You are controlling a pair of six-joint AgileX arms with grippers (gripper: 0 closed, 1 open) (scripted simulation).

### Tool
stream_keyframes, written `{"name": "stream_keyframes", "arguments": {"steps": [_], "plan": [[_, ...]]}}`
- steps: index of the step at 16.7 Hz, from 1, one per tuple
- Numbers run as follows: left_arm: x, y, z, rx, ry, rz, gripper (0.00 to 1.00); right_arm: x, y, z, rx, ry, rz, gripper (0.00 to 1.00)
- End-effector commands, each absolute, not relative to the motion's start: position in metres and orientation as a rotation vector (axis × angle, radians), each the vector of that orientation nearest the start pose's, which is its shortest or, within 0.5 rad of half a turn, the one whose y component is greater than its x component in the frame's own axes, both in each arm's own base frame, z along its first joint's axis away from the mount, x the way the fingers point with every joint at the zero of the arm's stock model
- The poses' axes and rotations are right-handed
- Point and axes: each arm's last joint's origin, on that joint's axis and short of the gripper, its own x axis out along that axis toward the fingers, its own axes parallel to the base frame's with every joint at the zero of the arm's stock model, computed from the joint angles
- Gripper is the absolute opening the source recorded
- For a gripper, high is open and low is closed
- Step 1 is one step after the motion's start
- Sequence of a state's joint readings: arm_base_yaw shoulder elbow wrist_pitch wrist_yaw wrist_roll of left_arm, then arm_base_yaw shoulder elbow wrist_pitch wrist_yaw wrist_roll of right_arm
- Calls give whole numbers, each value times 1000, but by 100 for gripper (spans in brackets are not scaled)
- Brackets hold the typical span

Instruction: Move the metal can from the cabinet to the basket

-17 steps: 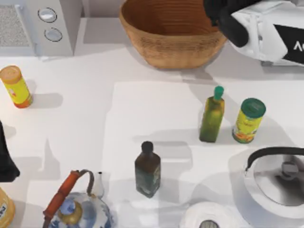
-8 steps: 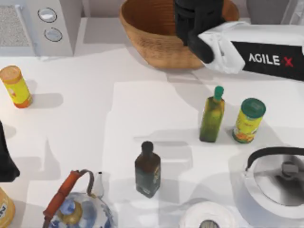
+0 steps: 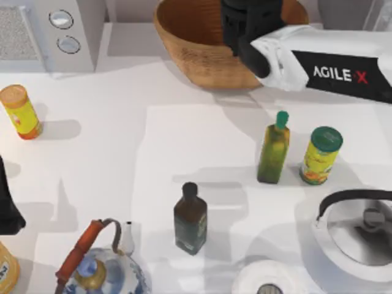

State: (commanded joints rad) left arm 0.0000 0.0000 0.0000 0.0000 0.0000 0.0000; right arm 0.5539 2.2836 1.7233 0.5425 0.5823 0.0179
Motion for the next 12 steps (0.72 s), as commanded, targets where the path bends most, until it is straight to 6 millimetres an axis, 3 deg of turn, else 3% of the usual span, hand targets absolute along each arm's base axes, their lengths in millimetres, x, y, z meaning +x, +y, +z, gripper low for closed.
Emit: {"name": "stream_keyframes", "arguments": {"steps": [7, 12], "plan": [[106, -1, 160, 0, 0, 0, 100, 466, 272, 218, 1, 2, 0, 0], [106, -1, 160, 0, 0, 0, 100, 466, 272, 218, 1, 2, 0, 38]]}}
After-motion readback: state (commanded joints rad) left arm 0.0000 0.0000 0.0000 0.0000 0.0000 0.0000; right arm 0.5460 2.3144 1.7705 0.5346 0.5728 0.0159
